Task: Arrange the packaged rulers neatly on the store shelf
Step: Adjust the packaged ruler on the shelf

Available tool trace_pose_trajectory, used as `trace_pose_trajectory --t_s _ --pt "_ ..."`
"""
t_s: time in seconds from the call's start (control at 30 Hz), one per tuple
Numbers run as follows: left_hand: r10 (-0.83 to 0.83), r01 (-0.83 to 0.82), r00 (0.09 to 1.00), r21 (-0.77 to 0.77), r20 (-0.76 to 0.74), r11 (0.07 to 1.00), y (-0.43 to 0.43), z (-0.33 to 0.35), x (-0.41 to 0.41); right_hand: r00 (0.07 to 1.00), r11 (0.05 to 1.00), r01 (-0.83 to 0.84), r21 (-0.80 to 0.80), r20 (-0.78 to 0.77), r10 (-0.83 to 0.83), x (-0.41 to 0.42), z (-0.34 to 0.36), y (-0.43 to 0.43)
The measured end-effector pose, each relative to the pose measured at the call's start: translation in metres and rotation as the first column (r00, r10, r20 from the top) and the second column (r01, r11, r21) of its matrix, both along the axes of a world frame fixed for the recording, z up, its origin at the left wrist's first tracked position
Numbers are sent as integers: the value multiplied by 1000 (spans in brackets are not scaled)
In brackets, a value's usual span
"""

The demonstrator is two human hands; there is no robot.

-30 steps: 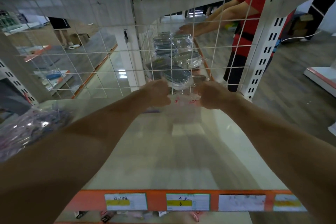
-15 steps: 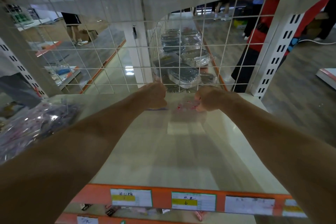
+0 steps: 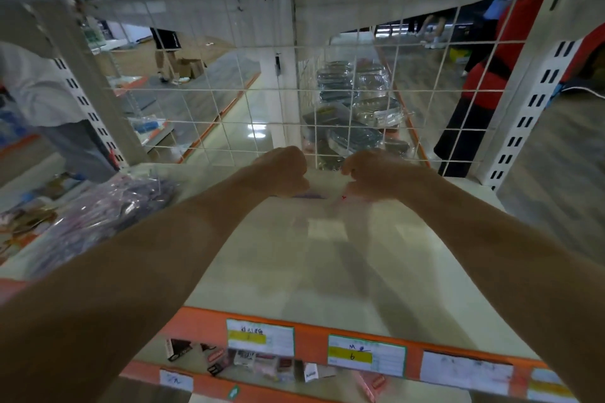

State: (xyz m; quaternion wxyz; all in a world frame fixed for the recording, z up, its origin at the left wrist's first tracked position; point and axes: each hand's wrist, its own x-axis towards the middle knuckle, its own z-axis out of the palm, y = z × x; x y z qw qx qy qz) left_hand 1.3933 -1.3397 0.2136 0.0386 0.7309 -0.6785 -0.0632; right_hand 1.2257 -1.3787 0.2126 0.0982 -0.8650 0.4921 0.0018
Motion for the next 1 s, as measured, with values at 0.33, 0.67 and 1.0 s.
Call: trace_pose_trajectory --t_s 0.33,0.67,1.0 --pt "212 -212 977 -6 -31 977 102 25 89 942 950 -308 -45 124 312 95 23 74" --pt "397 -395 916 44 -58 918 187 37 183 872 888 -455 64 236 430 178 7 129" --pt "437 -433 896 68 -74 899 217 16 252 842 936 -352 4 438 315 256 -11 155"
